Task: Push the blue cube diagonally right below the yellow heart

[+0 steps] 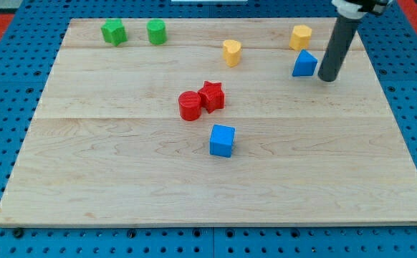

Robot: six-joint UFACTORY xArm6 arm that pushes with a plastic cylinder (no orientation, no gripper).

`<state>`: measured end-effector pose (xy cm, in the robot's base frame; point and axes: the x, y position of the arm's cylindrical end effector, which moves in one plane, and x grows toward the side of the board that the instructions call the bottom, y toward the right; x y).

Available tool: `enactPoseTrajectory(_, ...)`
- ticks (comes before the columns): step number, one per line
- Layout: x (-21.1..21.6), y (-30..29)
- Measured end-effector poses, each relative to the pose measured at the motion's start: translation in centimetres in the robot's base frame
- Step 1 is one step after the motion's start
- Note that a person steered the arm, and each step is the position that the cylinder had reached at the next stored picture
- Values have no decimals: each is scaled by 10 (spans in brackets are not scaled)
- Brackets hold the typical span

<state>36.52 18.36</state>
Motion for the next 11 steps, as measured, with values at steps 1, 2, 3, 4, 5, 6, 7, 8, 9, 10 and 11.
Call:
enactPoseTrajectory(1,38,-51)
enactPoseTrajectory(2,149,-82)
enactPoseTrajectory(3,201,-158)
enactPoseTrajectory(4,172,-233)
enactPoseTrajectory(5,156,-176)
enactPoseTrajectory(6,126,-86)
enactPoseTrajectory(7,105,-80)
enactPoseTrajectory(8,185,-94)
enactPoseTrajectory(9,192,-192)
enactPoseTrajectory(10,149,-182)
enactPoseTrajectory(11,109,-140)
